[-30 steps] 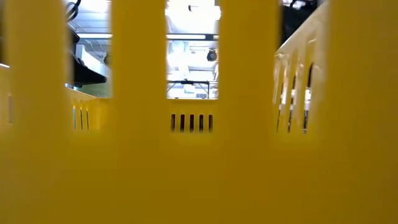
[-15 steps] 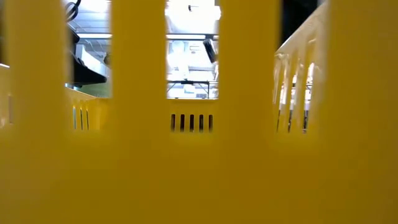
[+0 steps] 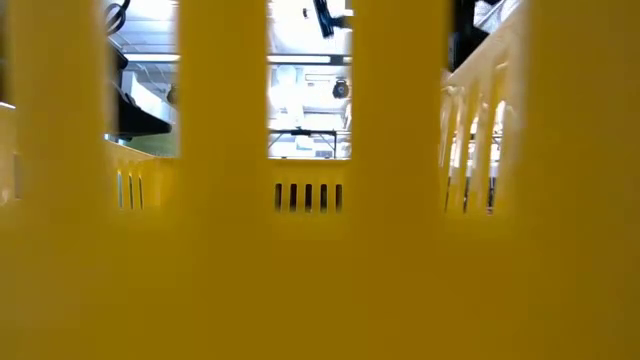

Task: Pick & Place Travel size toiletries
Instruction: Put the blue razor into the yellow bin

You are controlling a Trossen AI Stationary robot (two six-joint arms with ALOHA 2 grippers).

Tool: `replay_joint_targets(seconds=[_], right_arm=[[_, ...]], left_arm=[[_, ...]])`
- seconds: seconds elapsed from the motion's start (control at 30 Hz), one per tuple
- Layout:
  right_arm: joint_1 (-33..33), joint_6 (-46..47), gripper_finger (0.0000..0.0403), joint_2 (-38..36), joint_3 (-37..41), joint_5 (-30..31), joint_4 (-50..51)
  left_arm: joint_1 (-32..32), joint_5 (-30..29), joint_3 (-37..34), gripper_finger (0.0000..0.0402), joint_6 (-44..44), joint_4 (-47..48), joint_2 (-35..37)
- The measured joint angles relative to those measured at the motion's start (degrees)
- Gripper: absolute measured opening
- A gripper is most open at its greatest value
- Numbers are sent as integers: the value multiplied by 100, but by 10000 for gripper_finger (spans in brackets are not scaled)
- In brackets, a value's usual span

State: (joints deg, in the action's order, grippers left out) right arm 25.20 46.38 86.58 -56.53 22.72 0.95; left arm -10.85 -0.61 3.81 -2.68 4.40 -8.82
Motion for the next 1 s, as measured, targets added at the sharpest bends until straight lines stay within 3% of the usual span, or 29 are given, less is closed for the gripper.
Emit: replay_joint_targets(seconds=[0.7,1.0], right_arm=[[271,-96,29,1396,-1593,-234,362],[293,448,29,2176,-2399,-1199,950]], left_arm=[[-1,-1,0,6,0,-15,2],[-1,0,0,6,35,-24,0]])
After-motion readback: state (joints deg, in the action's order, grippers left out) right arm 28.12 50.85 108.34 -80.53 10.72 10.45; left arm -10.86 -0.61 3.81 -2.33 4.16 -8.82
